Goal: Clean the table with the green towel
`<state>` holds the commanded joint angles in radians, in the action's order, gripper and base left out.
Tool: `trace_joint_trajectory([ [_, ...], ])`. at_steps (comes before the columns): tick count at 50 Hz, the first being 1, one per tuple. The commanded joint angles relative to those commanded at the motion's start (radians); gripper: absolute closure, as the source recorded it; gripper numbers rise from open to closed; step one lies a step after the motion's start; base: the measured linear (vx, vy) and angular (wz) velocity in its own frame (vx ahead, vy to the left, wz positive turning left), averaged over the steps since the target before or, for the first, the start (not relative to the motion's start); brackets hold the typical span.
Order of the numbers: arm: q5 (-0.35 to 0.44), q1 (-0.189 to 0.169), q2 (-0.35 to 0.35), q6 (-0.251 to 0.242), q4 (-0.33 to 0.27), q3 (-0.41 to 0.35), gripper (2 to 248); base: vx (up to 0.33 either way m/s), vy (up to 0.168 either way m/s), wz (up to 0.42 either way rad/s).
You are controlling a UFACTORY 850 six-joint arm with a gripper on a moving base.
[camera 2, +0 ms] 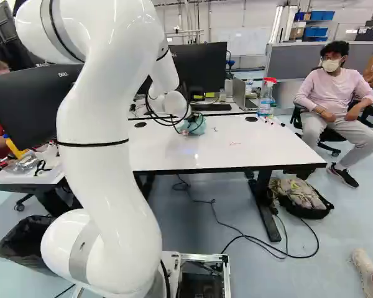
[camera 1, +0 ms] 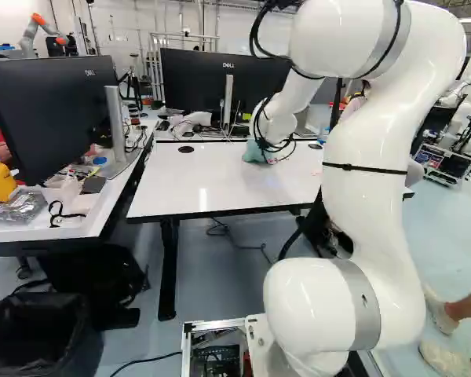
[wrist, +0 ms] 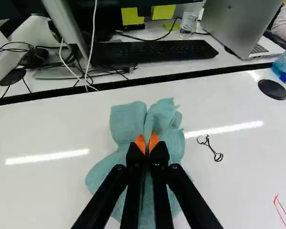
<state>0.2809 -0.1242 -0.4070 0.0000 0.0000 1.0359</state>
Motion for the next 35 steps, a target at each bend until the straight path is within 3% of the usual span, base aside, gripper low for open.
trace_joint_trajectory([
  [18,-0.093,-0.019,0.039,0.0,0.0,-0.003,221,0.0,0.0,0.0],
  [35,-0.098,-0.064,0.028,0.0,0.0,0.011,221,0.0,0.0,0.0],
])
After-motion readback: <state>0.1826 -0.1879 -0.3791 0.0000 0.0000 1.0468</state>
